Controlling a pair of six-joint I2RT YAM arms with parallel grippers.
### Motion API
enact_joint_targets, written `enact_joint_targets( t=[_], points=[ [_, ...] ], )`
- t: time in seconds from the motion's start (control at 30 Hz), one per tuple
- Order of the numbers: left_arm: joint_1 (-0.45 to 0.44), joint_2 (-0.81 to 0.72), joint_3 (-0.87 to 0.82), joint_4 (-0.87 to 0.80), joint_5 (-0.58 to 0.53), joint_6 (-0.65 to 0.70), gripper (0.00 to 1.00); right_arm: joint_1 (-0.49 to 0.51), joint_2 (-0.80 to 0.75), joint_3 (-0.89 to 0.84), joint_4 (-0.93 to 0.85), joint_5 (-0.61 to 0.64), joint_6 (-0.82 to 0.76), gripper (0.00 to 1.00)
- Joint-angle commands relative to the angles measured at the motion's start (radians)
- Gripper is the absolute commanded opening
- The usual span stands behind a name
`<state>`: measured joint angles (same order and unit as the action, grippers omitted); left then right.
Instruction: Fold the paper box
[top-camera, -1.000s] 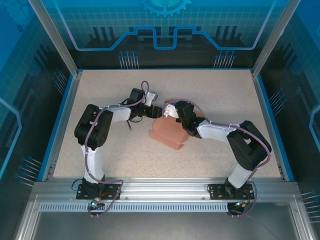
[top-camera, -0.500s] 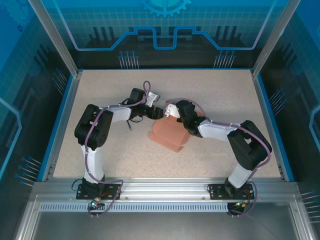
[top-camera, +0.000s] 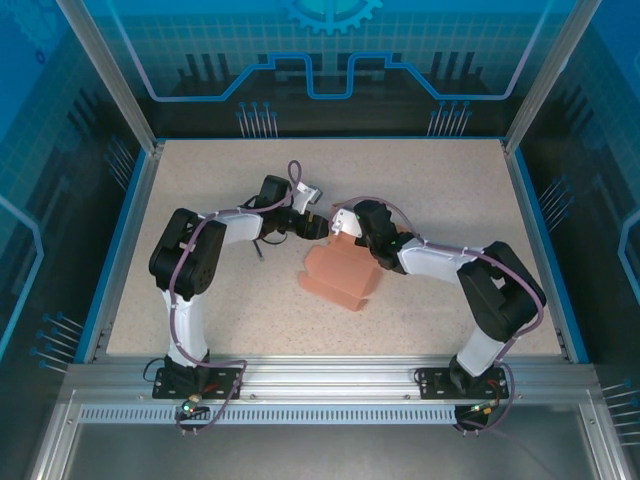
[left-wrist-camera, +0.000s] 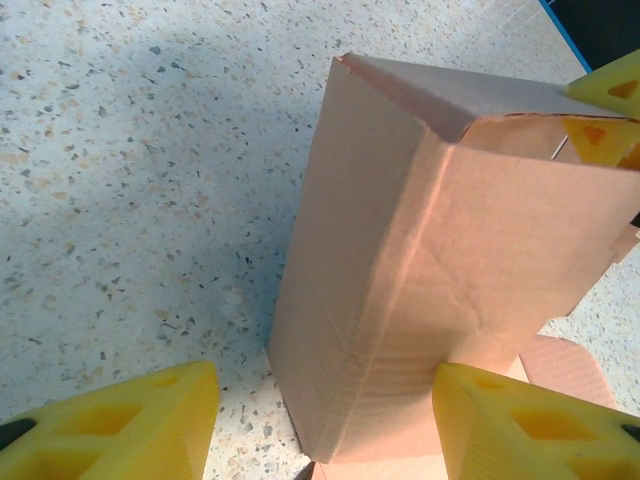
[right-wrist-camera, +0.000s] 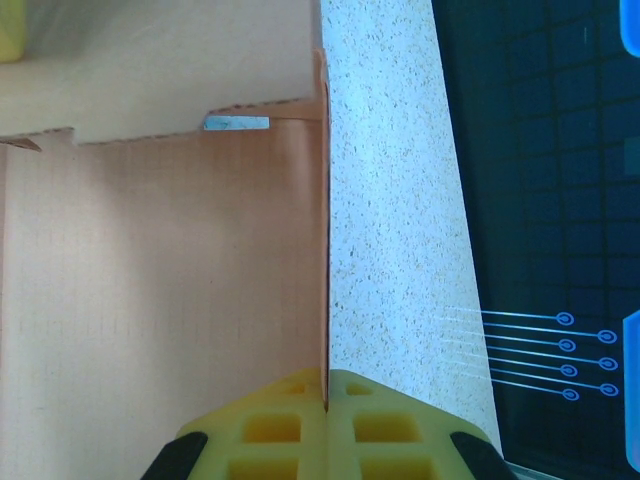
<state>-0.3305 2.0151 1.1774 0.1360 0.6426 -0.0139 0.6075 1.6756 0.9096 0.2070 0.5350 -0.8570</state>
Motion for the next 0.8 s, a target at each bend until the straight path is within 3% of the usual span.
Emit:
enact_joint_targets(
  t=[0.0,0.43,0.77],
  points=[
    [-0.007,-0.026,0.025,-0.013,0.059,0.046,0.60,-0.009,-0.043,0.011,-0.028,-0.034,0.018,0.02],
    [-0.007,-0.071,-0.029,0.012,0.078,0.109,0.58,-0.009,-0.079,-0.002,-0.019,-0.039,0.012,0.02],
    [-0.006,-0.073,-0.003,-0.053,0.057,0.158,0.49,-0.003,-0.119,-0.024,-0.024,-0.044,0.023,0.02]
  ],
)
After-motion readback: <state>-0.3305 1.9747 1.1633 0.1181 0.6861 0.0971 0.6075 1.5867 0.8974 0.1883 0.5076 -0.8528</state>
